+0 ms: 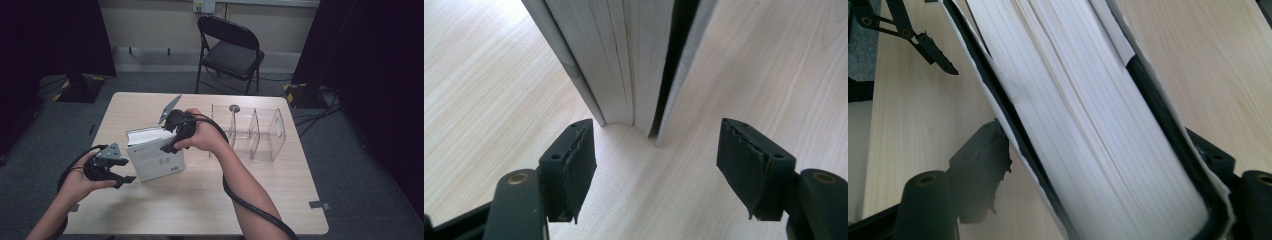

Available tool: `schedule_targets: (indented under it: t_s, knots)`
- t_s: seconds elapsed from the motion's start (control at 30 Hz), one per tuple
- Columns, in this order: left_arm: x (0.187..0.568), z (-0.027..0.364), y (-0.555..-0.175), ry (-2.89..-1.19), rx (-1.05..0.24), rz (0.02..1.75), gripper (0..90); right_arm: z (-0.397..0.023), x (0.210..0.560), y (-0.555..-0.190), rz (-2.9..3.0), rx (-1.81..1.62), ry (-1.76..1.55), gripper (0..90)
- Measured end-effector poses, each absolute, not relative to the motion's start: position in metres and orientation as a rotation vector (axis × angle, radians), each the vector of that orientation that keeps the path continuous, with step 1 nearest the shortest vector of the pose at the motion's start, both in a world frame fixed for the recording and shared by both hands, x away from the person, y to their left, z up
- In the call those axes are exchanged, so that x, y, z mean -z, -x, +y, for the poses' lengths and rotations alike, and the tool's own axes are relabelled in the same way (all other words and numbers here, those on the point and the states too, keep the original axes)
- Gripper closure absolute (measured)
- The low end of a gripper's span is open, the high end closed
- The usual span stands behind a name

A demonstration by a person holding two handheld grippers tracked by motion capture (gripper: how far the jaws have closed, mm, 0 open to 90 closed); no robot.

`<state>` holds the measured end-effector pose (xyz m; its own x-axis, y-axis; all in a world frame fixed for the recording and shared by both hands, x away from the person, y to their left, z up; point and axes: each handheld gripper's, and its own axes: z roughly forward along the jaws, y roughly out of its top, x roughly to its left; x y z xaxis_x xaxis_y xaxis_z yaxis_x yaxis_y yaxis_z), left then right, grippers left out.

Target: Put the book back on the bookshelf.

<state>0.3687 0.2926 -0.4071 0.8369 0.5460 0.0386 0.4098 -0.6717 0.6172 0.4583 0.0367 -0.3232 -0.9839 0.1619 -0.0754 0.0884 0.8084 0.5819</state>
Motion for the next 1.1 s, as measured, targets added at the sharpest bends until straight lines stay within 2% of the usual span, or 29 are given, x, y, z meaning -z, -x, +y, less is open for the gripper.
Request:
schedule_targets:
  t_s: [0.17,0.37,0.4,0.63,1.1]
  knots:
    - [0.409,0.295,-0.368,-2.383,-0.298,0.712,31.5,0.040,0.322,-0.458,2.888,-0.886,-0.202,25.9]
    - [0.414,0.298,-0.368,-2.364,-0.304,0.715,31.6,0.035,0.316,-0.449,2.954,-0.885,-0.163,48.7]
    - [0.415,0.298,-0.368,-2.364,-0.298,0.713,31.3,0.035,0.315,-0.446,2.972,-0.893,-0.175,49.9]
    - [0.425,0.294,-0.366,-2.359,-0.297,0.717,26.6,0.035,0.313,-0.436,2.952,-0.845,-0.248,51.1]
    - [0.443,0.277,-0.368,-2.348,-0.296,0.696,17.2,0.009,0.311,-0.431,2.956,-0.822,-0.347,51.4]
